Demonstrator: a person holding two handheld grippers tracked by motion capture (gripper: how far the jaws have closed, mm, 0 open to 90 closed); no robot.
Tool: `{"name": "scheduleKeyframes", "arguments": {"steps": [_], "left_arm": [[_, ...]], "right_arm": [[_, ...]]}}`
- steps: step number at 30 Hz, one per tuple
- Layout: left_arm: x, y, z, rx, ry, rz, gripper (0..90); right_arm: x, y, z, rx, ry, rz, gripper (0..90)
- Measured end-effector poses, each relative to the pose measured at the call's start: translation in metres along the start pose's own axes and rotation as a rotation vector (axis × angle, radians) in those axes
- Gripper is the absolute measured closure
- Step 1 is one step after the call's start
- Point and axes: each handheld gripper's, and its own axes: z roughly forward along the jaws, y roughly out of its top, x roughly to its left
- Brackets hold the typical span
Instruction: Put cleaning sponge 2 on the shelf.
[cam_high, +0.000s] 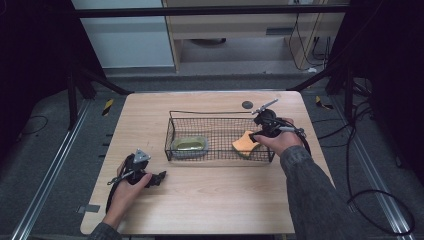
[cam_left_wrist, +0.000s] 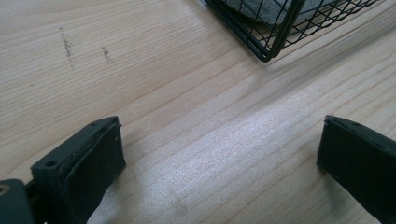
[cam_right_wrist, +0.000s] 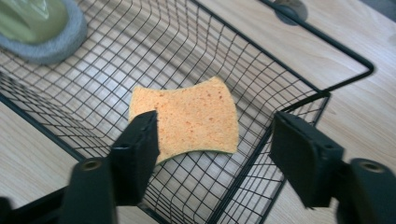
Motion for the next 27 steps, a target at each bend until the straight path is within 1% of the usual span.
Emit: {"name": "scheduleKeyframes", "arguments": {"steps": [2, 4, 6, 7, 11, 15, 16, 17, 19, 24, 25, 26, 27], "left_arm": [[0.0, 0.0, 0.0, 0.0, 0.0, -0.003, 0.0], [0.0, 0.0, 0.0, 0.0, -0.001, -0.004, 0.0], [0.0, 0.0, 0.0, 0.004, 0.0, 0.001, 0.0], [0.0, 0.0, 0.0, 0.004, 0.0, 0.001, 0.0], [0.0, 0.0, 0.0, 0.004, -0.001, 0.0, 0.0], [0.0, 0.0, 0.0, 0.003, -0.001, 0.0, 0.0], [0.0, 0.0, 0.0, 0.004, -0.001, 0.0, 0.0], [0.0, 0.0, 0.0, 0.004, -0.001, 0.0, 0.0], [0.0, 0.0, 0.0, 0.003, -0.001, 0.0, 0.0], [0.0, 0.0, 0.0, 0.003, -0.001, 0.001, 0.0], [0.0, 0.0, 0.0, 0.004, -0.001, 0.001, 0.0], [0.0, 0.0, 0.0, 0.004, -0.001, 0.001, 0.0], [0.0, 0.0, 0.0, 0.004, -0.001, 0.001, 0.0]], "right_arm": [[-0.003, -0.002, -0.004, -0.012, 0.001, 0.034, 24.0], [-0.006, -0.006, -0.009, -0.04, 0.0, 0.06, 20.0], [-0.01, -0.012, -0.016, -0.078, -0.019, 0.089, 13.4], [-0.01, -0.012, -0.016, -0.078, -0.019, 0.089, 13.4], [-0.016, -0.02, -0.025, -0.125, -0.043, 0.109, 8.8], [-0.02, -0.031, -0.032, -0.146, -0.064, 0.121, 7.9], [-0.022, -0.037, -0.034, -0.154, -0.073, 0.129, 7.9], [-0.022, -0.037, -0.034, -0.154, -0.073, 0.129, 7.9], [-0.024, -0.046, -0.037, -0.164, -0.078, 0.144, 7.9], [-0.029, -0.065, -0.041, -0.166, -0.099, 0.169, 8.4], [-0.031, -0.073, -0.042, -0.166, -0.104, 0.183, 8.5], [-0.031, -0.073, -0.042, -0.166, -0.104, 0.183, 8.5], [-0.032, -0.077, -0.042, -0.165, -0.108, 0.188, 8.6]]}}
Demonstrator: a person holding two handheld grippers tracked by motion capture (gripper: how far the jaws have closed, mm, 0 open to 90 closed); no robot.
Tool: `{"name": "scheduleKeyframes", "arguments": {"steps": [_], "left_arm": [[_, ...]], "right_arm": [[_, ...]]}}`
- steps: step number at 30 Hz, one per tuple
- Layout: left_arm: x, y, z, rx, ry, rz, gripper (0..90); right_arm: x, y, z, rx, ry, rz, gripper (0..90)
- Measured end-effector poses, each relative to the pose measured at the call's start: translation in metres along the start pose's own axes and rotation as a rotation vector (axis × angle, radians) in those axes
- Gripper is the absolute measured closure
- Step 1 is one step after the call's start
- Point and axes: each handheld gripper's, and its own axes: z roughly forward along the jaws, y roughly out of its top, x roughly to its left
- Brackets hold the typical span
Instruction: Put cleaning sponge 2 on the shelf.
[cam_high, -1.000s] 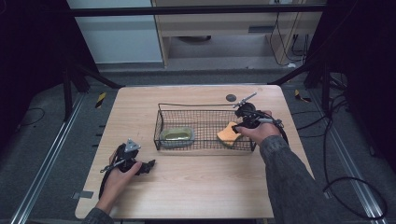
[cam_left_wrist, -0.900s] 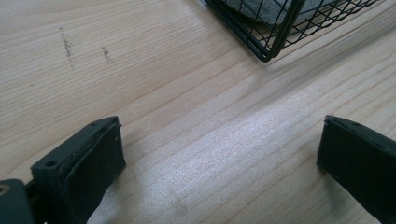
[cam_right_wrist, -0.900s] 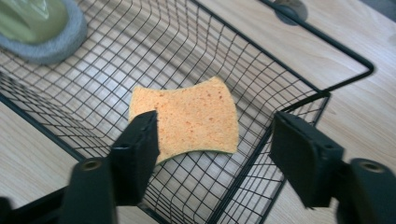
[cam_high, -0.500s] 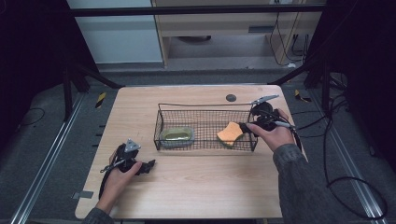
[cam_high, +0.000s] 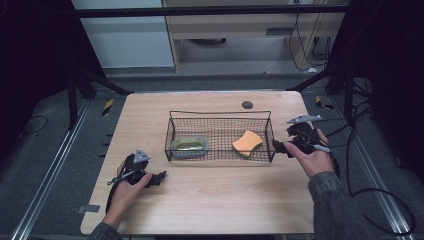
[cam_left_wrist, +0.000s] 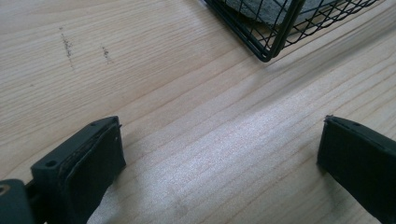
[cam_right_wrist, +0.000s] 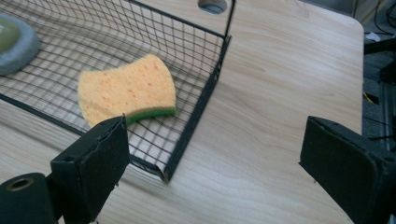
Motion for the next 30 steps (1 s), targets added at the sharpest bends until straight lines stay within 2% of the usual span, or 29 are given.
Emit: {"name": "scheduleKeyframes", "arguments": {"steps": [6, 13, 17, 21, 24, 27, 30], "left_arm": [[0.0, 0.0, 0.0, 0.0, 0.0, 0.0, 0.0], [0.0, 0.0, 0.0, 0.0, 0.0, 0.0, 0.0], [0.0, 0.0, 0.0, 0.0, 0.0, 0.0, 0.0], [0.0, 0.0, 0.0, 0.0, 0.0, 0.0, 0.0], [0.0, 0.0, 0.0, 0.0, -0.001, 0.0, 0.0], [0.0, 0.0, 0.0, 0.0, -0.002, 0.0, 0.0], [0.0, 0.0, 0.0, 0.0, -0.003, 0.001, 0.0]], "right_arm": [[-0.008, -0.023, -0.001, 0.017, -0.015, 0.02, 14.7], [-0.013, -0.055, 0.01, 0.036, -0.028, 0.055, 19.5], [-0.014, -0.067, 0.017, 0.046, -0.031, 0.071, 19.6], [-0.013, -0.088, 0.032, 0.068, -0.038, 0.118, 18.4], [-0.012, -0.097, 0.039, 0.071, -0.042, 0.13, 17.2], [-0.01, -0.108, 0.05, 0.049, -0.068, 0.133, 15.2], [-0.008, -0.111, 0.054, 0.035, -0.066, 0.152, 13.2]]}}
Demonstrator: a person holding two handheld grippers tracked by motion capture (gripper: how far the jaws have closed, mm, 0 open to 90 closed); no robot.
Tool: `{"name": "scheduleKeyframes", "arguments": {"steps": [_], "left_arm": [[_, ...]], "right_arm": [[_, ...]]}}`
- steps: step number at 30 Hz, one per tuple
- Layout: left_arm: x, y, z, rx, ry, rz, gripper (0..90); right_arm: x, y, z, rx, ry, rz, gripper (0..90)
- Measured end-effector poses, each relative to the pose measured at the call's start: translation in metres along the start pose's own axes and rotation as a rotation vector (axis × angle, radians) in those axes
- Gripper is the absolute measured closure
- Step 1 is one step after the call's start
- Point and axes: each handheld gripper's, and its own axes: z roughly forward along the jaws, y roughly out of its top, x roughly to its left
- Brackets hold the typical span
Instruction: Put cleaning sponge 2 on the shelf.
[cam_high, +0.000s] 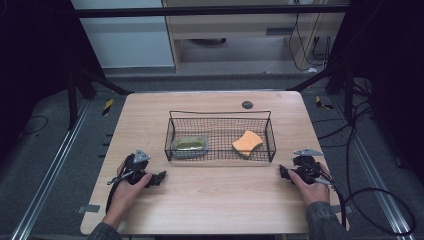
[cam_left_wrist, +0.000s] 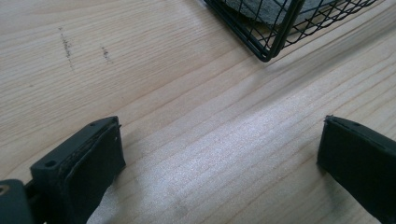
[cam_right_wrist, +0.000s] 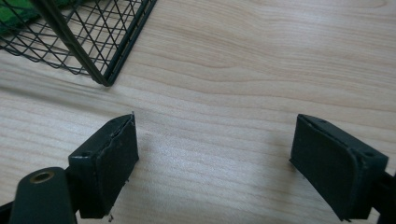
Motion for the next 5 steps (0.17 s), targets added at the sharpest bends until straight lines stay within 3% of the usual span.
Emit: {"name": "scheduleKeyframes", "arguments": {"steps": [5], "left_arm": [[0.0001, 0.0, 0.0, 0.0, -0.001, 0.001, 0.0]], "right_arm": [[0.0041, -0.005, 0.0056, -0.064, 0.013, 0.013, 9.3]]}}
